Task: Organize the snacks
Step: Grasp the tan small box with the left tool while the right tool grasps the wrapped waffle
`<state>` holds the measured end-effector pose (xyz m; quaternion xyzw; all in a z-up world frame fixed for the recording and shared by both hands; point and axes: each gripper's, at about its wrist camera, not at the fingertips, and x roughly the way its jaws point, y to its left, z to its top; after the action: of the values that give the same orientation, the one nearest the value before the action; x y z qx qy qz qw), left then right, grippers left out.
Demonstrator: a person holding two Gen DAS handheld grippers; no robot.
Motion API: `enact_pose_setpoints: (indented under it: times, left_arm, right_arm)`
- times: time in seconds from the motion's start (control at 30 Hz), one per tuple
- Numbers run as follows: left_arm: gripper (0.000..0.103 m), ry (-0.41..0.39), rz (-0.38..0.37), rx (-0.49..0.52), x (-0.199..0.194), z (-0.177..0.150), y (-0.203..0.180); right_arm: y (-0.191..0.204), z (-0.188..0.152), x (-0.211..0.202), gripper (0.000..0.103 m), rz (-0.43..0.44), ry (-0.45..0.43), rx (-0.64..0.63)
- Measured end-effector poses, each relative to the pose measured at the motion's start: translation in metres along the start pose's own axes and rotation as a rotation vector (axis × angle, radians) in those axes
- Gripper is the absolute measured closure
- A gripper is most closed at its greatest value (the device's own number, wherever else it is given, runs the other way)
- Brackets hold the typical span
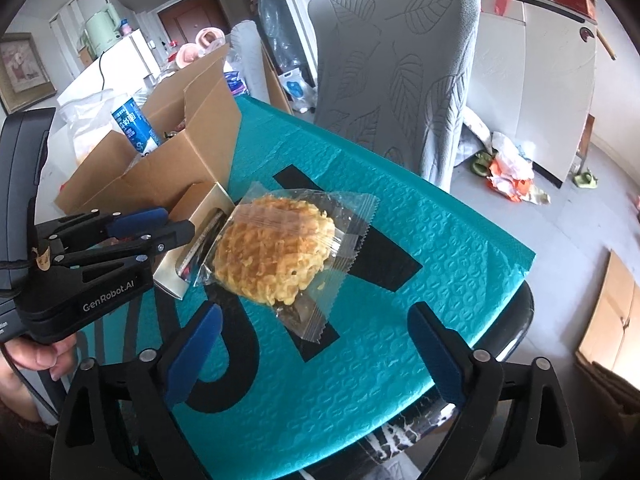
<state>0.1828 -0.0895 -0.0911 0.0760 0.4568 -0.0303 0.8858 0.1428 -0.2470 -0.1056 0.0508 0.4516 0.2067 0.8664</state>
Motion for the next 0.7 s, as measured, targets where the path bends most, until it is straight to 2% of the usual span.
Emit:
enact_pose_setpoints:
  times: [0.13,0.4,0.47,0.5,0.53,0.6,0.67,0.7]
  left_arm:
    - [0.07,-0.001,-0.044,-0.052,-0.004,-0.003,0.011]
    - [0.069,0.011,-0.037,-0.079,-0.001,-0.005,0.023]
    - [0.058,0.015,-0.025,-0.081,0.003,-0.004,0.026]
    - [0.053,0.044,-0.024,-0.095,0.008,-0.004,0.029]
    - [0.045,0.089,-0.023,-0.112,0.017,-0.005,0.032]
    - [0.044,0.143,-0.052,-0.134,0.03,-0.009,0.035]
    - [0.043,0.157,-0.053,-0.135,0.037,-0.014,0.033]
    - [0.043,0.126,-0.051,-0.138,0.035,-0.016,0.033]
  right_arm:
    - [0.007,0.009,0.016,0.0,0.003,0.007,-0.002]
    - [0.027,0.023,0.045,0.0,-0.054,0.017,-0.034]
    - [0.026,0.025,0.049,0.0,-0.049,0.018,-0.031]
    - [0.025,0.024,0.05,0.0,-0.049,0.015,-0.033]
    - [0.025,0.024,0.051,0.0,-0.049,0.008,-0.041]
    - [0.026,0.023,0.051,0.0,-0.052,0.007,-0.047]
    - [0.026,0.022,0.05,0.0,-0.055,0.003,-0.049]
    - [0.026,0.022,0.051,0.0,-0.056,0.001,-0.052]
